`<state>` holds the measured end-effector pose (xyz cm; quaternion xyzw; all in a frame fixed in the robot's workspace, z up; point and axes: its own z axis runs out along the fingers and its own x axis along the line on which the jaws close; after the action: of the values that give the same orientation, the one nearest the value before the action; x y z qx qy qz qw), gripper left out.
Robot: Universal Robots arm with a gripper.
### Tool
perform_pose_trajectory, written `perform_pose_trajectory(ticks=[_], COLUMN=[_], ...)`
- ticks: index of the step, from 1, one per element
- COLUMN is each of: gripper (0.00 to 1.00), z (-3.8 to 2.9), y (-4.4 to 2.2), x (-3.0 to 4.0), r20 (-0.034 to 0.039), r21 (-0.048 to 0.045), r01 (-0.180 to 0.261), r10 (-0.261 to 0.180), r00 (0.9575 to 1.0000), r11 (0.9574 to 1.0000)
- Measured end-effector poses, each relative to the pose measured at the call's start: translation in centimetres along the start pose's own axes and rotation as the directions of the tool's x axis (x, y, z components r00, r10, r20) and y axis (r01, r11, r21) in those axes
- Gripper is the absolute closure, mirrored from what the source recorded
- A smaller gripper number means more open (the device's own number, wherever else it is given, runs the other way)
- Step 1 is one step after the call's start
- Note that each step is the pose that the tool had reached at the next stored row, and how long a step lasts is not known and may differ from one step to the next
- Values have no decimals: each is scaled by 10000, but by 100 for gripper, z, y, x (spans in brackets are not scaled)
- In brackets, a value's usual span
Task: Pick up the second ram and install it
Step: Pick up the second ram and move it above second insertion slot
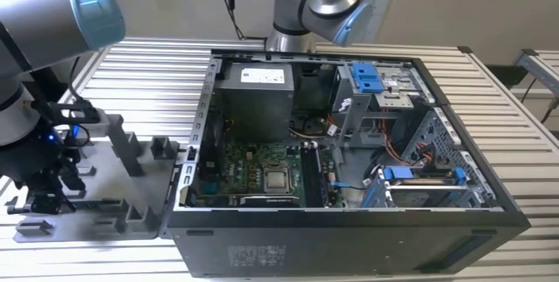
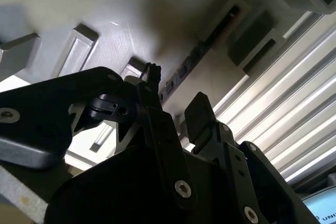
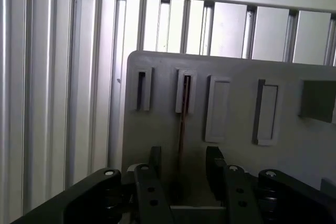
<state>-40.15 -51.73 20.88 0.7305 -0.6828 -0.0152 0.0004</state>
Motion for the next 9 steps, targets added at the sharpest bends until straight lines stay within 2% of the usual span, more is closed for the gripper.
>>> perform_pose_trajectory(ticks=[9], gripper=[52], z=[99], y=[7], x=[8], r20=[-7], r21=[32], r01=[167], r10=[-167], r00=[9999], r11=[9999])
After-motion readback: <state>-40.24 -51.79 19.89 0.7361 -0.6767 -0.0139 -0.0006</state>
